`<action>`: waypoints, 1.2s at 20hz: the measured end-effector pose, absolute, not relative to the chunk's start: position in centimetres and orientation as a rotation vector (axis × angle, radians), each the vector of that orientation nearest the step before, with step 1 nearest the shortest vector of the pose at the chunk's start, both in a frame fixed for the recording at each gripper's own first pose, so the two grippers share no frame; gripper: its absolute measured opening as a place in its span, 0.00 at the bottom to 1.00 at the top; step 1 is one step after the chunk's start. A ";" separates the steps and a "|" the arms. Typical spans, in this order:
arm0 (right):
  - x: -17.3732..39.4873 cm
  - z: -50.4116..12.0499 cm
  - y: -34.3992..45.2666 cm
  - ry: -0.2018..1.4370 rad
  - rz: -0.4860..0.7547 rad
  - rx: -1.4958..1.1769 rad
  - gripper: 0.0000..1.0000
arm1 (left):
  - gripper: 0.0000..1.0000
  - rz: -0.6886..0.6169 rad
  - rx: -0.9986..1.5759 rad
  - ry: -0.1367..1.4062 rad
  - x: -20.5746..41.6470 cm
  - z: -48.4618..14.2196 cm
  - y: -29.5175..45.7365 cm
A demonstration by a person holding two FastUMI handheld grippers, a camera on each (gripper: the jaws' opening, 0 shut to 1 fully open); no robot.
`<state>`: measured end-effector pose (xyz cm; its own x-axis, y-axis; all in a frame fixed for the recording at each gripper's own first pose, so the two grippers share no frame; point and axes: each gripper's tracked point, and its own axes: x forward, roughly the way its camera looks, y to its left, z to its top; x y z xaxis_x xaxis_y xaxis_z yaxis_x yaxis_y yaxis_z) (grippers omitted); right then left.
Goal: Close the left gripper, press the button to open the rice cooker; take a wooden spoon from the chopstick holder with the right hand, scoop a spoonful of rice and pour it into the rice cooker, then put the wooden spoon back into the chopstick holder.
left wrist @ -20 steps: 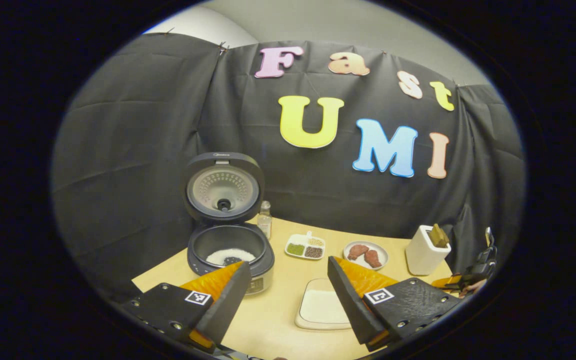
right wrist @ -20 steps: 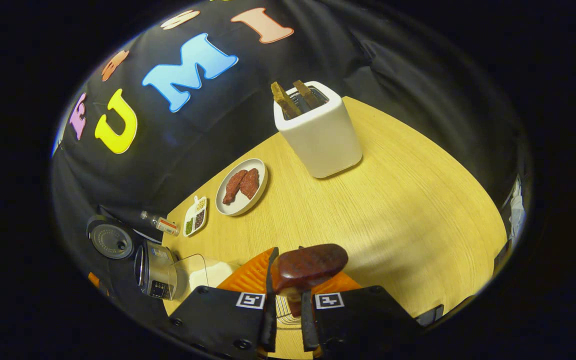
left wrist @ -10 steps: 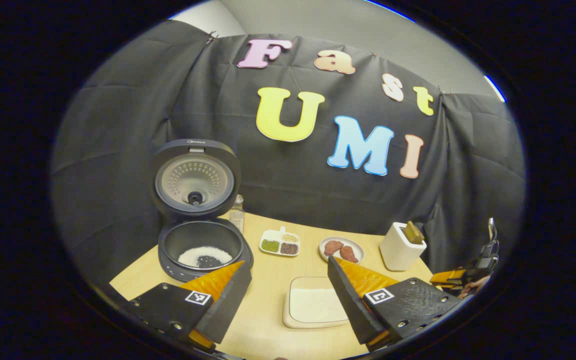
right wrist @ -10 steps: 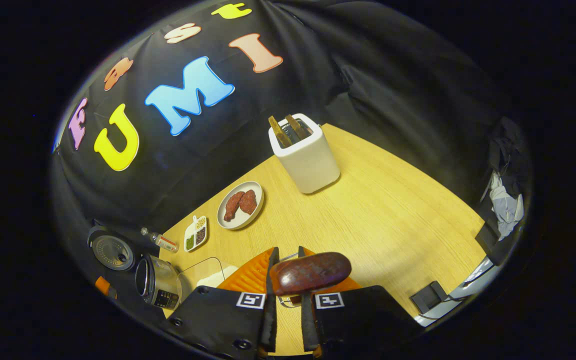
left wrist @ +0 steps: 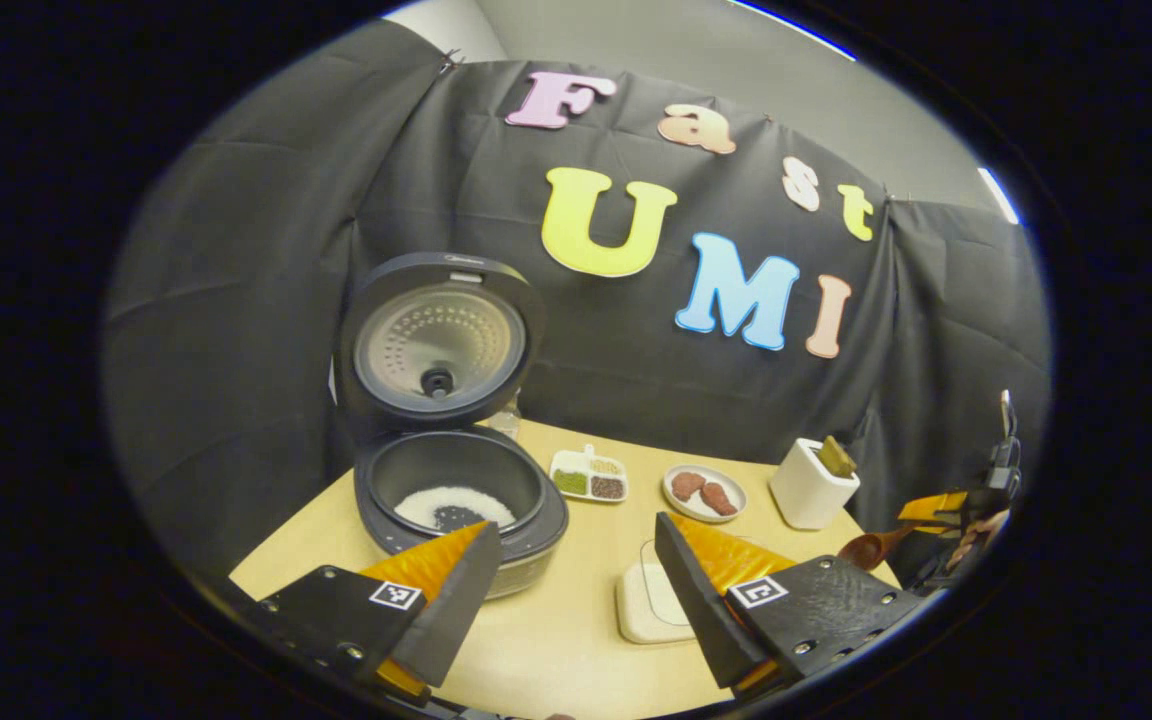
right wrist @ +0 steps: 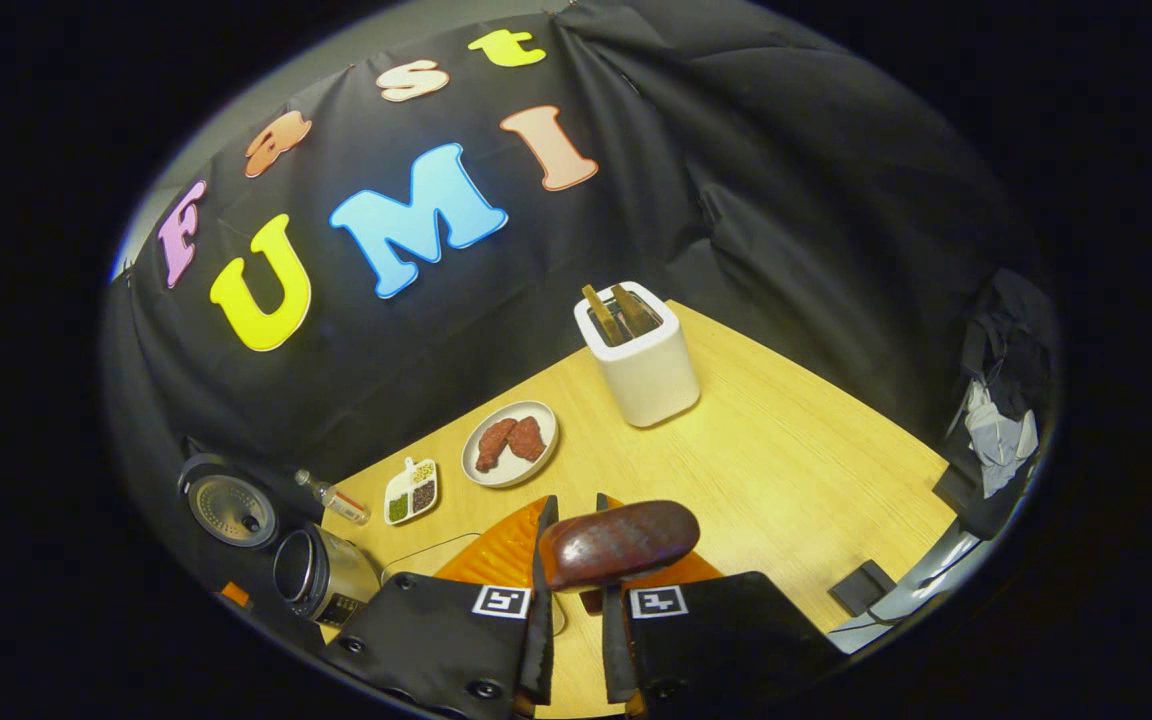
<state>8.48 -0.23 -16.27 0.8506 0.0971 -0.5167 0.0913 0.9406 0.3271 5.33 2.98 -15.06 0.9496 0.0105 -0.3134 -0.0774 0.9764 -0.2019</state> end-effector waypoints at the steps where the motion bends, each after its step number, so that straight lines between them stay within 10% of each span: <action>1: 8.4 -16.1 0.8 0.555 0.019 0.345 0.22 | 0.95 0.052 -0.220 0.317 5.0 -15.3 3.7; 24: 12.2 -26.9 15.7 0.683 0.150 0.142 0.22 | 0.95 0.086 -0.210 0.388 2.8 -17.5 12.9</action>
<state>12.20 15.72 -26.88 0.7654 0.1845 -0.6166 -0.0913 0.9795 0.1797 2.82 12.88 -17.45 0.9222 0.0428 -0.3844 -0.1229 0.9748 -0.1862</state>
